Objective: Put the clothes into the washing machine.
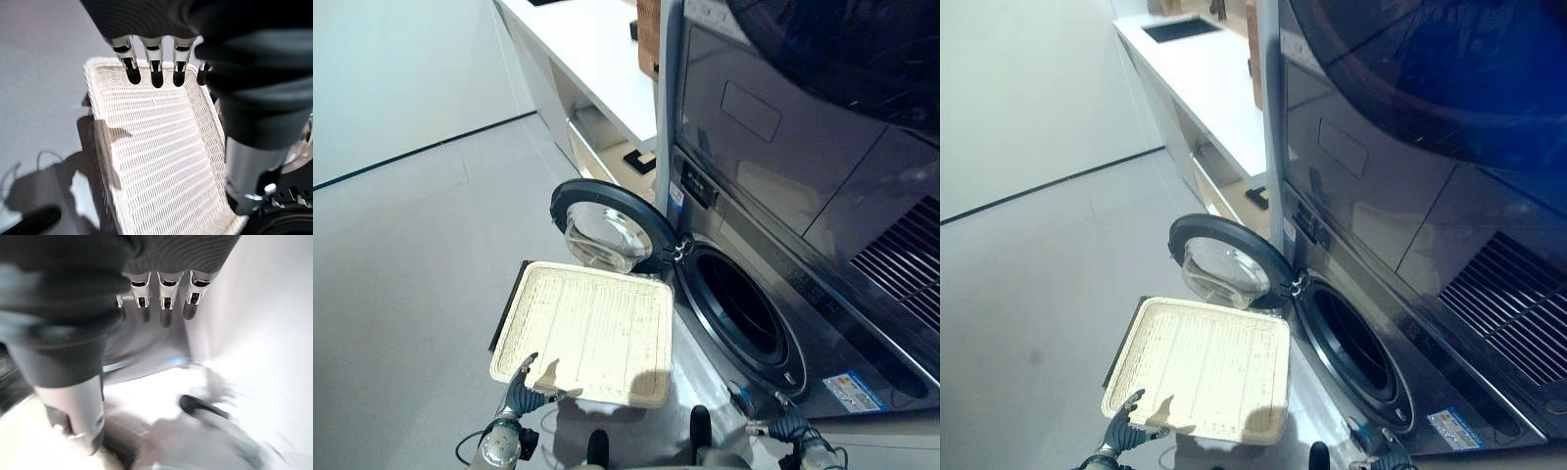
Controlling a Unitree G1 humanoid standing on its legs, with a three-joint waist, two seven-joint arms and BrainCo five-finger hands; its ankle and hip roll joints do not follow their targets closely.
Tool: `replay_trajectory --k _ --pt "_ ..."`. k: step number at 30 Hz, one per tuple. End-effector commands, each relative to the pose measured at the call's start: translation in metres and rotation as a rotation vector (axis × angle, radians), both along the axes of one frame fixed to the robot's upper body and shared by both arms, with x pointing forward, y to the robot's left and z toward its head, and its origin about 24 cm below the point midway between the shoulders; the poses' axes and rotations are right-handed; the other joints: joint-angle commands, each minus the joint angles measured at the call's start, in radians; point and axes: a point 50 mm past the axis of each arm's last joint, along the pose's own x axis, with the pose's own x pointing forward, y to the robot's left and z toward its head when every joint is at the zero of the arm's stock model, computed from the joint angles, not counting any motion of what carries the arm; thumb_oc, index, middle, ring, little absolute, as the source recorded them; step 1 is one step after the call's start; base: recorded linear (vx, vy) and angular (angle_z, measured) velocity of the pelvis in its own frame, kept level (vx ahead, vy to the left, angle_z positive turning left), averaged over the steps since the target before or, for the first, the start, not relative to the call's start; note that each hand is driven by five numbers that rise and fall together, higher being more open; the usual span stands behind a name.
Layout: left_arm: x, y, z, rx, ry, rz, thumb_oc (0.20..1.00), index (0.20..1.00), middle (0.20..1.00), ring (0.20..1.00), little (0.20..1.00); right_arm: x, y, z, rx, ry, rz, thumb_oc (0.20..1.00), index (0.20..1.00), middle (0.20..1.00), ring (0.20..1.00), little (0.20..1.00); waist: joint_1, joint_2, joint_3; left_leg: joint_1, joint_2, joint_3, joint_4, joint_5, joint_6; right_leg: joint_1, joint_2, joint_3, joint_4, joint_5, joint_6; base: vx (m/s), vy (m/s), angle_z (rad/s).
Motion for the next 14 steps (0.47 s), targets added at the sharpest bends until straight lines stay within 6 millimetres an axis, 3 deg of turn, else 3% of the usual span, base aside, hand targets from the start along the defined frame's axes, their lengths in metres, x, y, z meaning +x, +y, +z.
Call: replay_trajectory --k 1,5,14 --pt "-0.014 0.010 -0.010 -0.092 0.196 0.032 1.000 1.000 1.000 1.000 1.000 0.011 0.001 0.000 0.053 0.047 -0.041 1.000 1.000 1.000 1.000 1.000 0.010 -0.020 0.009 0.020 -0.109 0.074 0.008 -0.036 0.055 0.068 0.019 -0.013 0.013 -0.058 0.056 0.18 0.094 -0.02" --pt "-0.031 0.013 -0.016 -0.130 0.278 0.060 1.000 1.000 1.000 1.000 1.000 -0.010 0.001 -0.005 0.099 0.143 -0.067 1.000 1.000 1.000 1.000 1.000 0.008 -0.015 -0.023 0.053 -0.108 0.080 0.008 -0.049 0.062 0.101 0.022 0.000 0.017 -0.075 0.048 0.08 0.042 -0.06" --pt "-0.036 0.015 -0.018 -0.162 0.319 0.075 1.000 1.000 1.000 1.000 1.000 -0.016 0.003 -0.006 0.119 0.165 -0.074 1.000 1.000 1.000 1.000 1.000 0.008 -0.020 -0.045 0.077 -0.102 0.078 0.008 -0.059 0.074 0.119 0.029 0.026 0.032 -0.093 0.037 0.01 0.006 0.01"
